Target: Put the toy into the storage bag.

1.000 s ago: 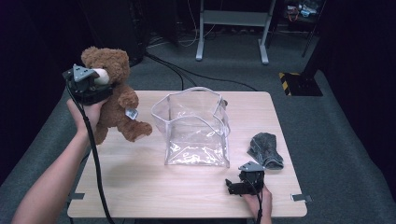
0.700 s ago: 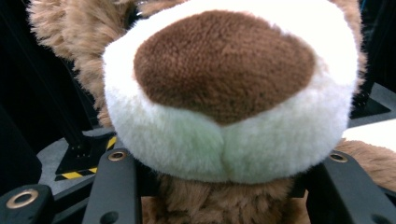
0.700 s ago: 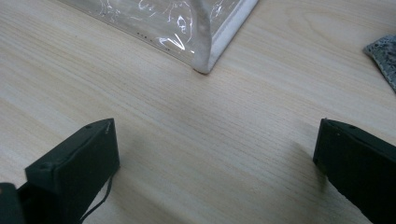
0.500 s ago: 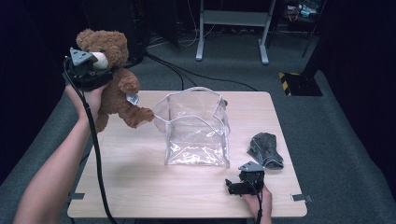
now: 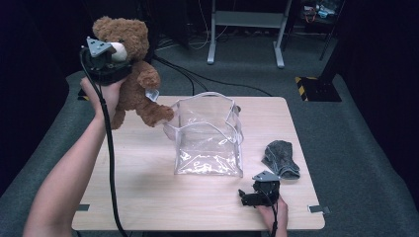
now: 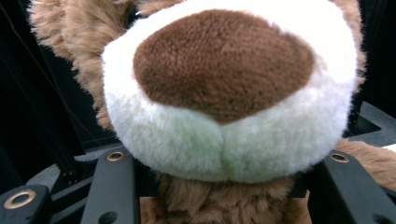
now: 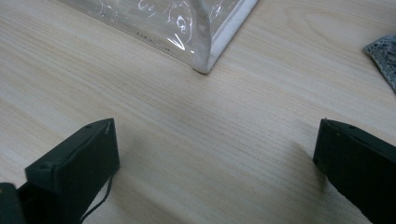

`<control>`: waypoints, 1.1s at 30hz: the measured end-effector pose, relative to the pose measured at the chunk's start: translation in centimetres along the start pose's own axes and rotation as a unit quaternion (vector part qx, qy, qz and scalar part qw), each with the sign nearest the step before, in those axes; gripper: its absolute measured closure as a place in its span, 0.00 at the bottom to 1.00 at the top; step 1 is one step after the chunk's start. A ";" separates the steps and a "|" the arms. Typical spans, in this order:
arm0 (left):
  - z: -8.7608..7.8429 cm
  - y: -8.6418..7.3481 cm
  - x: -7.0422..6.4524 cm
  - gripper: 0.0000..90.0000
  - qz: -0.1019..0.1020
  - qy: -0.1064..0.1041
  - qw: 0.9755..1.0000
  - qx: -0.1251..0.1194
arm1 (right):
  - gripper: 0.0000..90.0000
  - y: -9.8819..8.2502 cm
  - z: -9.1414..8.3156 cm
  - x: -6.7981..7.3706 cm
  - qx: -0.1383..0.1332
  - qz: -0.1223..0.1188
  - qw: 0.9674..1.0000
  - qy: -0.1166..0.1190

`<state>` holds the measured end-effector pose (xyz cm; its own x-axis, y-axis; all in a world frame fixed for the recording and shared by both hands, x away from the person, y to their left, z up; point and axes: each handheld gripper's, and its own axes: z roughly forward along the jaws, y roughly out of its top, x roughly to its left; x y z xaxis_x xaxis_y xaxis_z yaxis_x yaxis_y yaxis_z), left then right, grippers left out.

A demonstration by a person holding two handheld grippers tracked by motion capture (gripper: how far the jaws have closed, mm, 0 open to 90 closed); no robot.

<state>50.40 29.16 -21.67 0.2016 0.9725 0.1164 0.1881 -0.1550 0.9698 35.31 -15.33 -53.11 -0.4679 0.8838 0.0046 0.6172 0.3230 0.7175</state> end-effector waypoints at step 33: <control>5.1 2.4 -10.3 0.50 0.002 -0.065 0.998 -0.014 | 0.00 0.0 0.0 0.0 0.001 0.000 1.000 0.001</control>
<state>53.62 17.87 -21.66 0.3263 0.9407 0.0926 0.1596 -0.1513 0.9755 35.31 -15.35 -53.09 -0.4684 0.8835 0.0061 0.6190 0.3232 0.7158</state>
